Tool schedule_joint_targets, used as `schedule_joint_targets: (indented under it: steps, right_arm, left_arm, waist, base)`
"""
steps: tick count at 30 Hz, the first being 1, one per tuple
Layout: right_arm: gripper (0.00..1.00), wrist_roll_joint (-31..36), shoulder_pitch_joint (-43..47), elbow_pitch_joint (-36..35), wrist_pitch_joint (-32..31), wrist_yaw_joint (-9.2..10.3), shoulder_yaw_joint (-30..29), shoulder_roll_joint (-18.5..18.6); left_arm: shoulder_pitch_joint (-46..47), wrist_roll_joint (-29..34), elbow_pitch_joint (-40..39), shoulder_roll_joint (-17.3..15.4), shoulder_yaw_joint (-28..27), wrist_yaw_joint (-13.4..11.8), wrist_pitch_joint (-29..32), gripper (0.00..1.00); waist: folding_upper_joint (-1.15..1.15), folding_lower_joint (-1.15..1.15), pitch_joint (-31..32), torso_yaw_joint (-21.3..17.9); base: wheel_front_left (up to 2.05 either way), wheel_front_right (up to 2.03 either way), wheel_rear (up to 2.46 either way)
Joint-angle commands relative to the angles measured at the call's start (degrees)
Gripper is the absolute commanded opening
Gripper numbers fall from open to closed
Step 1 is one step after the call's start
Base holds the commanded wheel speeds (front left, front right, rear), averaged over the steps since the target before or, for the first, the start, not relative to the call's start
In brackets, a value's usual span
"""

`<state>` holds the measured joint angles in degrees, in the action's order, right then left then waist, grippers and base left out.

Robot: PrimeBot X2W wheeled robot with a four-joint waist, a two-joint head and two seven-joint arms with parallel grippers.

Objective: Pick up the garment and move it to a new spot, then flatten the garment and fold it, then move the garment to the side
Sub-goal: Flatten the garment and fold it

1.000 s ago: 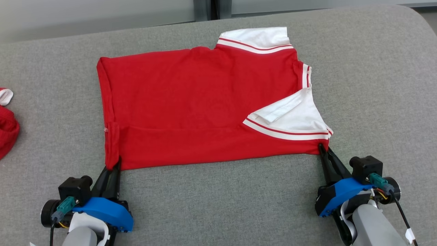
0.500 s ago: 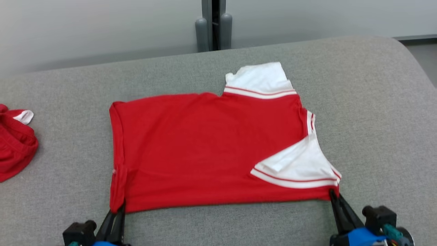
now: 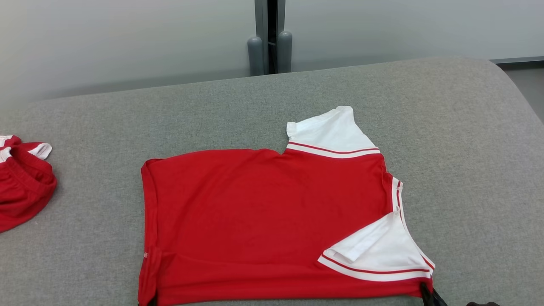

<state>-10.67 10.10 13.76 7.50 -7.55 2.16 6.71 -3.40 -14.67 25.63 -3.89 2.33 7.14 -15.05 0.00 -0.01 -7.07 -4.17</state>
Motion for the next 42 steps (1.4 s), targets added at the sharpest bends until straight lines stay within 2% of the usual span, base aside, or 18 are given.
schedule_joint_targets:
  steps: [1, 2, 3, 4, 5, 16, 25, 31, 42]
  right_arm:
    - [0.00, 0.4, 0.9, -0.8, -0.4, 0.12, -0.6, -0.3]
    - [0.00, 0.6, 1.0, -1.3, -0.8, 0.12, -0.8, -0.6]
    - [0.18, 0.8, 0.9, -1.7, -0.7, 0.12, -1.0, -0.5]
    - [0.55, 1.0, 0.8, -2.0, -0.7, 0.12, -1.1, -0.6]
    - [1.00, 1.3, 0.7, -2.4, -0.8, 0.12, -1.4, -0.7]
    - [1.00, 4.6, -4.5, -6.3, 3.0, 0.09, -5.1, 0.0]
    - [1.00, 6.9, -13.3, -6.7, 7.1, 0.09, -2.7, -0.6]
    - [1.00, 6.7, -18.2, -7.3, 7.7, 0.09, -0.2, -1.9]
    - [1.00, 5.7, -19.2, -6.3, 7.6, 0.09, 1.1, -3.5]
  left_arm:
    - [-0.7, -0.4, -0.2, -0.2, -0.5, -0.5, -0.2, 0.00]
    - [-0.7, -0.4, -0.4, -0.1, -0.6, -0.6, -0.2, 0.04]
    - [-0.6, -0.2, -0.6, -0.1, -0.5, -0.6, -0.2, 0.54]
    - [-0.4, 0.0, -0.9, 0.0, -0.6, -0.8, -0.2, 1.00]
    - [-0.2, 0.1, -1.3, 0.1, -0.8, -1.0, -0.2, 1.00]
    - [3.8, 3.5, -7.5, -1.4, -2.6, -0.6, -0.2, 1.00]
    - [10.5, 5.9, -12.0, -1.5, -4.6, -0.9, -0.2, 1.00]
    - [12.9, 6.7, -13.0, -0.8, -5.8, -0.9, -0.2, 1.00]
    - [13.7, 8.0, -11.6, 0.0, -7.7, -0.6, -0.2, 1.00]
  waist:
    - [0.00, 0.01, 0.1, 0.0]
    - [0.00, 0.01, 0.1, 0.0]
    - [0.00, 0.01, 0.2, 0.0]
    - [0.00, 0.01, 0.3, 0.0]
    - [0.00, 0.01, 0.4, 0.1]
    - [0.00, 0.01, 1.4, 0.3]
    - [0.00, 0.01, 1.1, 0.0]
    - [0.00, 0.01, 0.8, -0.2]
    - [0.00, 0.01, 0.2, 0.2]
  base:
    - [0.00, 0.00, 0.00]
    - [0.00, 0.00, 0.00]
    - [0.00, 0.00, 0.00]
    - [0.00, 0.00, 0.00]
    - [0.00, 0.00, 0.00]
    - [0.00, 0.00, 0.00]
    - [0.00, 0.00, 0.00]
    - [0.00, 0.00, 0.00]
    - [0.00, 0.00, 0.00]
